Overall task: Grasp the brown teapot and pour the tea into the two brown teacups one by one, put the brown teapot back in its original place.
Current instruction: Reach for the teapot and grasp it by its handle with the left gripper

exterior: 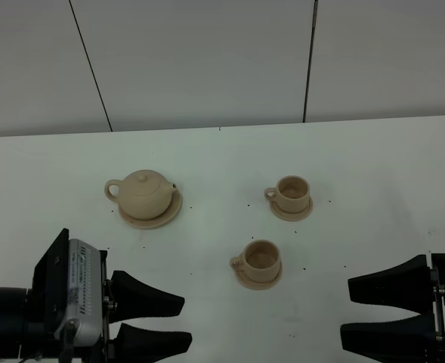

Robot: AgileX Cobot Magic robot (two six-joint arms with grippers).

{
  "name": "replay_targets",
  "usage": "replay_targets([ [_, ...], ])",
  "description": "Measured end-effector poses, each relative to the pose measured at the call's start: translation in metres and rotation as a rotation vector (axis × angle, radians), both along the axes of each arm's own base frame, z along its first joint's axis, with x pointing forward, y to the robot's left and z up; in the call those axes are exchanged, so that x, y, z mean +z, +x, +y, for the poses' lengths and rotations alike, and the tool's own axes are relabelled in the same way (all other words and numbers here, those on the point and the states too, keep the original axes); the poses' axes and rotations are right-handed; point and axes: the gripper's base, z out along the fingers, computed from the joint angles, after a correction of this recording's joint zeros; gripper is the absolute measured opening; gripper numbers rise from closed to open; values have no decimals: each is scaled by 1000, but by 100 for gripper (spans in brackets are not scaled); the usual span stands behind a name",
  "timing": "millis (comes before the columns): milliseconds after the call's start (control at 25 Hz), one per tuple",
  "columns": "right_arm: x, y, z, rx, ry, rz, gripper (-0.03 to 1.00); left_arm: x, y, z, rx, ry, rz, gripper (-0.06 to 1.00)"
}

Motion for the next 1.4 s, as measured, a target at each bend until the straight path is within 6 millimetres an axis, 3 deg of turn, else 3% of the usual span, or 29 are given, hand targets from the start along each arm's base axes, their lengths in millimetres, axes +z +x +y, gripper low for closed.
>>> replay_targets([
  [200,2,0,1,-4,28,7,57,1,0,0,3,-10,4,47],
  [640,4,1,1,-30,61,66,38,4,5,-1,83,-63,39,47],
  [880,7,3,0,-67,83,60,35,5,13,1,187,-77,44,47],
  [1120,35,9,-23,-279,55,-69,35,6,17,1,241,-94,46,47],
  [1400,67,-13,-42,-537,62,-200,35,7,23,3,318,-112,47,47],
])
